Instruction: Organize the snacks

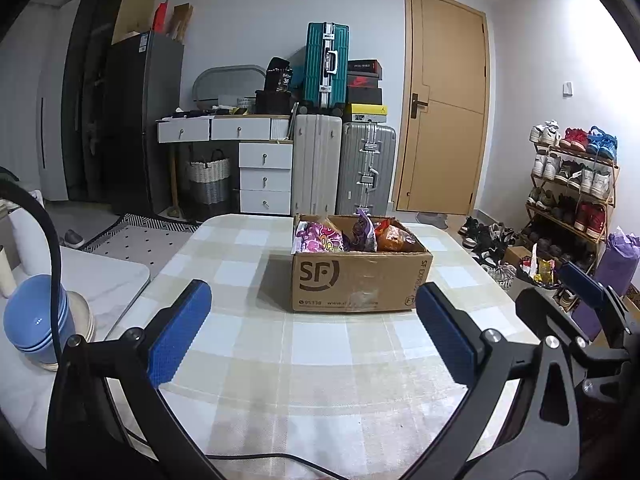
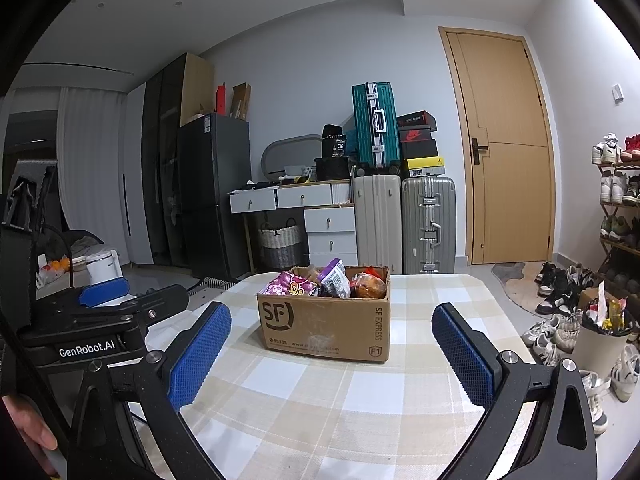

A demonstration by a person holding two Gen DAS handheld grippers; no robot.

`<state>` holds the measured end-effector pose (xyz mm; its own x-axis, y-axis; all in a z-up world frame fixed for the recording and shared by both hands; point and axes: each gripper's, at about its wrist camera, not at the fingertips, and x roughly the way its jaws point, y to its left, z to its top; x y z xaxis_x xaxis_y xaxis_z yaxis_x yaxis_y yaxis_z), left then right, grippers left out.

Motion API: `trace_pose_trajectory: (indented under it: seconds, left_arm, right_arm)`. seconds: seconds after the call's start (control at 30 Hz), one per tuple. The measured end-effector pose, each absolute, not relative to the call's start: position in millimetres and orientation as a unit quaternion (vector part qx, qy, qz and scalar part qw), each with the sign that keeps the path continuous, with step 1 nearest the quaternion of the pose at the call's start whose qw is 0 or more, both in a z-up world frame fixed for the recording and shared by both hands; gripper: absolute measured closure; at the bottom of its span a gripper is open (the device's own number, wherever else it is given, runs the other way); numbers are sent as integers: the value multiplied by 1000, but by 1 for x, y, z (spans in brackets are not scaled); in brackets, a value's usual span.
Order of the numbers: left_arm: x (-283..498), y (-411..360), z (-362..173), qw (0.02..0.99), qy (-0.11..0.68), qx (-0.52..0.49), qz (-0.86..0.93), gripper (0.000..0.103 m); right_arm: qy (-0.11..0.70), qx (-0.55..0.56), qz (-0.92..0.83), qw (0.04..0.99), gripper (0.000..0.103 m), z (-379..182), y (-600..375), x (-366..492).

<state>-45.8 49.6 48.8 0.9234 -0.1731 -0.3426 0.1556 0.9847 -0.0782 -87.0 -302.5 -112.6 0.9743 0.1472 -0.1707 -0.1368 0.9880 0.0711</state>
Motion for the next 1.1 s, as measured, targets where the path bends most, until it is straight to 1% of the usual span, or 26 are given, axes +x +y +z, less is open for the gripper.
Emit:
trace_pose_trajectory:
  seconds: [1.1]
  left_arm:
    - [-43,50,46,980,175,-14,-90,1]
  right_arm:
    - [93,32,73,992,1,-119,-300,-88]
